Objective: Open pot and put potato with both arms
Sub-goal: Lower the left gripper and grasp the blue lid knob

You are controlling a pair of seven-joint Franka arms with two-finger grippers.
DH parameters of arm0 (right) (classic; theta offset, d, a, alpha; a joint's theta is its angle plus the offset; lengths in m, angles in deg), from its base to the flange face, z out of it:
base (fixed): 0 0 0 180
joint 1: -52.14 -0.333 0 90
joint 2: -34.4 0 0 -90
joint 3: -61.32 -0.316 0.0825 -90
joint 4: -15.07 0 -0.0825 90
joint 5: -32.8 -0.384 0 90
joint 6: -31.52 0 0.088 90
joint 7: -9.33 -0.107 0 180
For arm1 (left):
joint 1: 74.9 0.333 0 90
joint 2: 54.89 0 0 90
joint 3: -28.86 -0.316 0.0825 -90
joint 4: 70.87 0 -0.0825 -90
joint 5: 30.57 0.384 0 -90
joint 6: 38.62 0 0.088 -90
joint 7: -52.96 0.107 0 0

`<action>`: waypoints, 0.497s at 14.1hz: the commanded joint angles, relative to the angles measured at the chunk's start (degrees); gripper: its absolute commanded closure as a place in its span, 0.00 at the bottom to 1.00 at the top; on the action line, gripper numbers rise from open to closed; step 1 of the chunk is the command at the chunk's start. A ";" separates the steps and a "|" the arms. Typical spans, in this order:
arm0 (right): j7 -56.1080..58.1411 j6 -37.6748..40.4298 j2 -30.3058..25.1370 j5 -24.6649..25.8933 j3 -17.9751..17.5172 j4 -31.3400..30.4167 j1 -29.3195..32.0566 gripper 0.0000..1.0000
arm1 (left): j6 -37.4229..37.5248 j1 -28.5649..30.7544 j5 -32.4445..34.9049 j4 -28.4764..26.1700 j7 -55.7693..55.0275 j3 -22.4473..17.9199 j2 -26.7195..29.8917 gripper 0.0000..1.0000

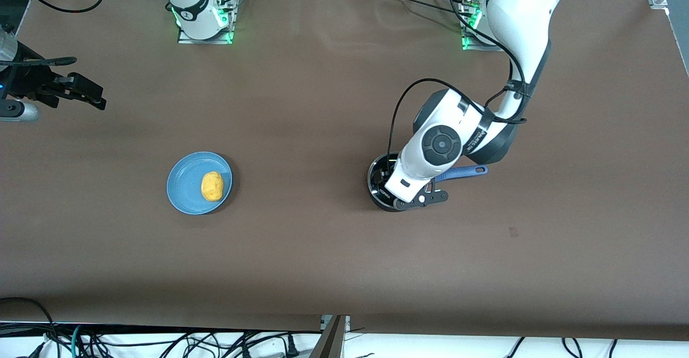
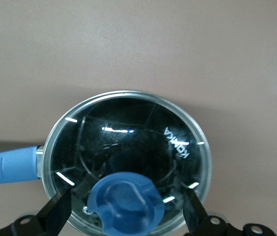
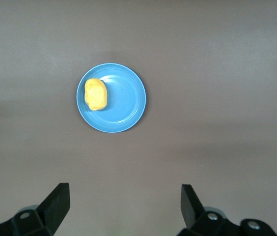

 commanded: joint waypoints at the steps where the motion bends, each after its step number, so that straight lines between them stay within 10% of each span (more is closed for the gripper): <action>1: 0.21 0.14 -0.12 0.80 0.08 0.22 0.08 0.00 | -1.28 0.75 3.11 -2.36 0.87 2.05 0.90 0.00; 7: 0.56 2.07 3.56 4.48 0.87 0.04 1.22 0.00 | -1.72 0.83 3.55 -2.45 1.04 2.14 0.90 0.03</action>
